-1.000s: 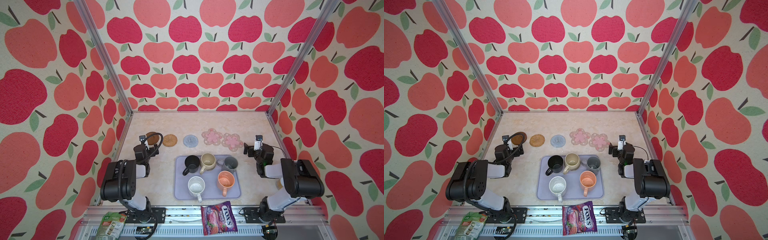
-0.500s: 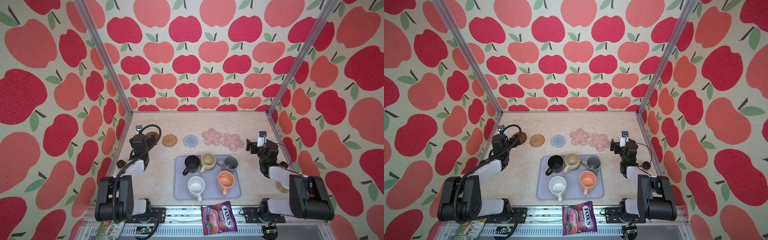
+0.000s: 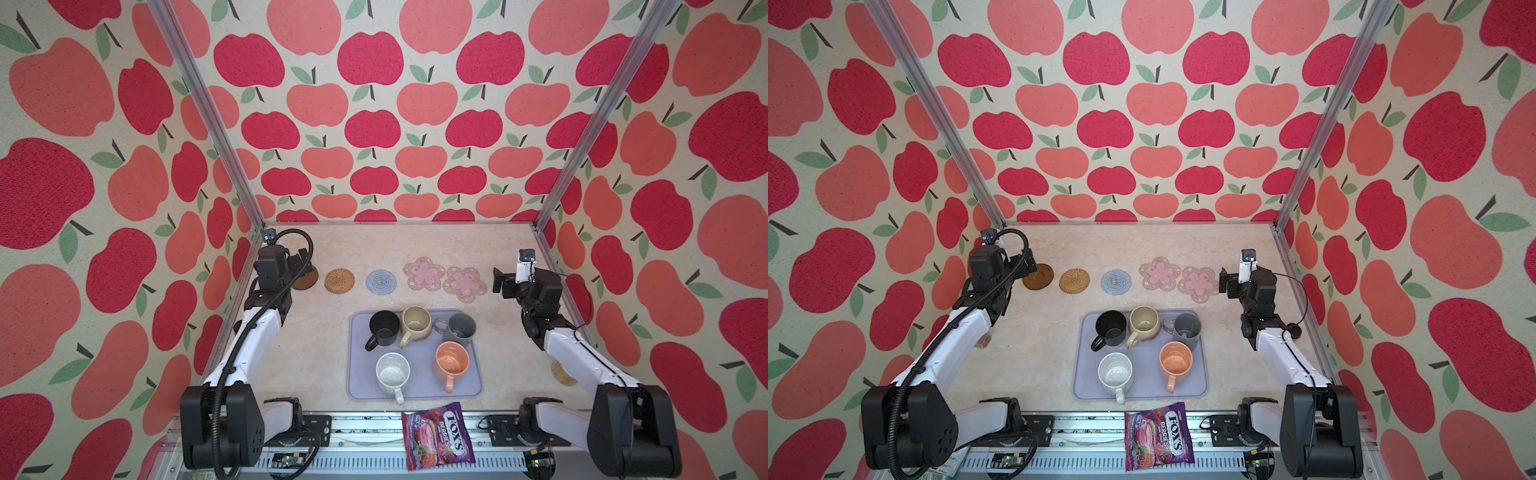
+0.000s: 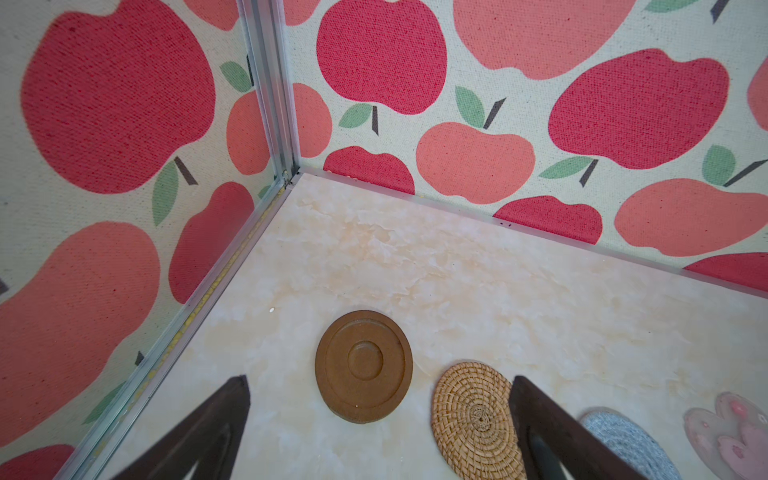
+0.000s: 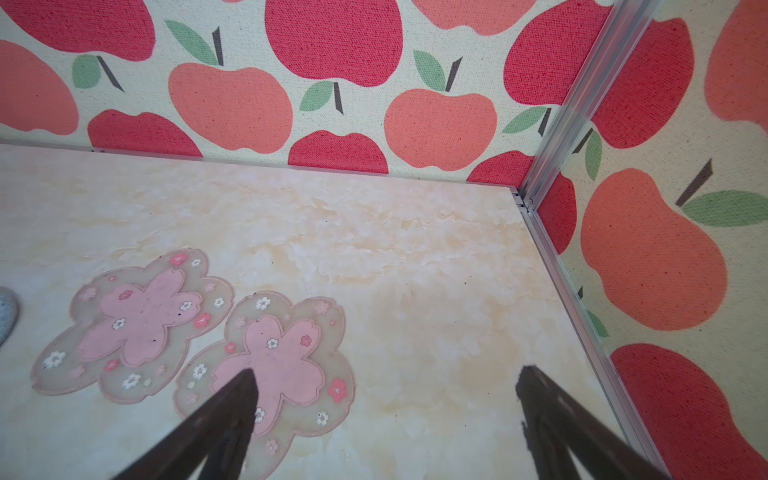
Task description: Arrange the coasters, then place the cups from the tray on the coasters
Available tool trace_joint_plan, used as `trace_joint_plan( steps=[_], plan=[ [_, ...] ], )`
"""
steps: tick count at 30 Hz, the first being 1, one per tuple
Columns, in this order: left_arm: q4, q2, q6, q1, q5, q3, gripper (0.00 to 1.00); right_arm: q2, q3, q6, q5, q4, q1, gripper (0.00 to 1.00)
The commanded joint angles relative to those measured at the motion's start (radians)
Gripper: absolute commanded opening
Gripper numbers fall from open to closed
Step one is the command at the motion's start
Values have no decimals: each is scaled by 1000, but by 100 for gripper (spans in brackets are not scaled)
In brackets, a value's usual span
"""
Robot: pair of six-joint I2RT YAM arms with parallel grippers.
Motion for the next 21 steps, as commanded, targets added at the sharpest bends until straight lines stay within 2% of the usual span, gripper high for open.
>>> trace_joint_plan(
  steps=[1,11,19,21],
  plan=[
    [-75,-7,-45,-14,62,24,99,-27,54,4,17,-81,22,99],
    [-84,65,-24,-60,107,89,99,-59,119,39,21,-183,52,99],
    [-98,133,-35,-125,163,158,82,-54,134,119,46,-237,66,99],
    [-115,162,-81,-138,175,182,68,-51,138,150,42,-250,67,99]
  ],
)
